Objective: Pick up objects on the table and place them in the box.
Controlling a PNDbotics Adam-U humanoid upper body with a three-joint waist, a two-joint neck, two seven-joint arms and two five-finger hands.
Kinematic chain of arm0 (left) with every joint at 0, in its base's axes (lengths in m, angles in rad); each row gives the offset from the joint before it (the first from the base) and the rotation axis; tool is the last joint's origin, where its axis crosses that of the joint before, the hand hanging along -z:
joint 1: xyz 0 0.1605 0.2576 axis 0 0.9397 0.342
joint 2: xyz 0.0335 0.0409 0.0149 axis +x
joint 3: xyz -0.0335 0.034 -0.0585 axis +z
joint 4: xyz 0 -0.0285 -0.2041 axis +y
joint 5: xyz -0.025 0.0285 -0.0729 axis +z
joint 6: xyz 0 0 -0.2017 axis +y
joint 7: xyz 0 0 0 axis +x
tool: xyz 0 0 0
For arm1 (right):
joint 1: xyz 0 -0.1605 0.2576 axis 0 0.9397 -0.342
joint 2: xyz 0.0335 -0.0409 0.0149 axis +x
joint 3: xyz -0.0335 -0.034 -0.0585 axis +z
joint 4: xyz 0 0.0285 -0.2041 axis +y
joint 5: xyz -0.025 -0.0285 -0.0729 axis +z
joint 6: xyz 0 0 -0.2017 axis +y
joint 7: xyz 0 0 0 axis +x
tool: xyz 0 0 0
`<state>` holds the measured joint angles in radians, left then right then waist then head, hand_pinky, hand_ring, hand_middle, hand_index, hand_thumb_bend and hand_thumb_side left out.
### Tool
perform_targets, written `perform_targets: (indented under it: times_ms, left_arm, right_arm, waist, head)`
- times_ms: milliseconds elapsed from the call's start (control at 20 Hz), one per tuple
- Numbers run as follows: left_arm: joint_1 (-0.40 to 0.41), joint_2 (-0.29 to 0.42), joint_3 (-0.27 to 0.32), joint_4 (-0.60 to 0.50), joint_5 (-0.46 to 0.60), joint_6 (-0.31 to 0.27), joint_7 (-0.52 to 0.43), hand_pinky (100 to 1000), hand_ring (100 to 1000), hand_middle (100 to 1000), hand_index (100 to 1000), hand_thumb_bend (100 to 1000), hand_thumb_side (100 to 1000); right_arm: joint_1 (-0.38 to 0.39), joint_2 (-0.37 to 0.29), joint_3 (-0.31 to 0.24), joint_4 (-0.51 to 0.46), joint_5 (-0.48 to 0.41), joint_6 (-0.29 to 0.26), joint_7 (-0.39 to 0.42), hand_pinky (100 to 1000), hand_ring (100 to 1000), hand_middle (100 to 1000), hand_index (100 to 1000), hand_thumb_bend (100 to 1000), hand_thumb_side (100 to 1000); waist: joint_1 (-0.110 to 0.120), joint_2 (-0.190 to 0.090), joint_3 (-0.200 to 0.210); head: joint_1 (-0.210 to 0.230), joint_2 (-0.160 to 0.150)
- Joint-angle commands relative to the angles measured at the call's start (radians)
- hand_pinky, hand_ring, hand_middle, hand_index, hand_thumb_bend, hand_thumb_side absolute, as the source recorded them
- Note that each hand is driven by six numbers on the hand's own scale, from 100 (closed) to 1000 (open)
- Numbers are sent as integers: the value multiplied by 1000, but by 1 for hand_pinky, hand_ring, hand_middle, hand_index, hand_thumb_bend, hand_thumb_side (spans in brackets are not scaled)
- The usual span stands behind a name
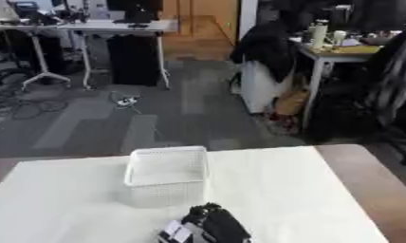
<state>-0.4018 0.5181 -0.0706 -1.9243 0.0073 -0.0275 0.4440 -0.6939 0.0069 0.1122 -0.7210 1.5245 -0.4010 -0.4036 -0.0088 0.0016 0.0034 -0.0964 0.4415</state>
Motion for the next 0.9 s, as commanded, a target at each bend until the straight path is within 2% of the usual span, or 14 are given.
perform_targets:
  times_ms: [50,250,300,350,400,600,650,750,800,850,900]
  left_arm:
    - [-19,11,2,-12,-2,-1,-4,377,604,680,872,254,1000]
    - [-20,11,1,-12,-2,-1,-6,377,603,680,872,254,1000]
    - [-20,10,1,-12,-1,-1,-6,378,604,681,872,253,1000]
    - [-21,10,2,-12,-1,-1,-6,378,604,681,871,253,1000]
    - [-21,9,2,-13,-1,-1,-5,379,605,681,872,252,1000]
    - [-24,8,2,-14,-1,-2,-6,380,605,682,871,252,1000]
    - [-24,7,2,-14,-1,-2,-6,380,605,681,871,252,1000]
    - [-25,6,2,-14,-1,-2,-6,380,605,682,872,251,1000]
    - [-25,5,2,-14,-1,-2,-6,380,605,681,872,251,1000]
    - [-26,4,1,-14,-1,-1,-7,380,605,682,872,251,1000]
    - [-26,4,1,-14,-1,-2,-7,381,606,682,872,249,1000]
  right_arm:
    - [4,20,3,-36,28,58,21,777,666,661,770,697,1000]
    - [42,60,-15,-71,51,130,36,752,632,631,769,672,1000]
    - [53,71,-22,-82,53,147,36,689,576,571,737,680,1000]
    - [62,80,-27,-93,54,162,37,680,569,565,734,683,1000]
    - [70,88,-32,-104,56,176,36,602,521,525,704,695,1000]
    - [98,125,-53,-142,91,230,35,501,466,488,653,702,1000]
    - [103,133,-57,-147,104,239,33,514,472,497,659,703,1000]
    - [109,149,-71,-157,129,252,19,287,334,372,546,692,1000]
    - [112,157,-79,-159,139,254,7,234,310,345,521,700,1000]
    - [114,162,-86,-160,146,253,-6,265,324,362,536,699,1000]
    - [115,165,-92,-160,148,250,-19,100,226,261,457,708,1000]
  waist:
    - [3,-9,3]
    - [4,-9,2]
    - [4,-9,2]
    - [4,-9,3]
    - [4,-9,3]
    - [5,-9,3]
    - [5,-9,3]
    - [5,-8,4]
    - [5,-8,5]
    - [6,-8,6]
    - [6,-8,6]
  head:
    - [-1,-15]
    - [-2,-19]
    - [-2,-19]
    - [-3,-19]
    - [-4,-20]
    - [-4,-27]
    - [-4,-28]
    - [-6,-32]
    - [-6,-34]
    - [-7,-35]
    - [-7,-36]
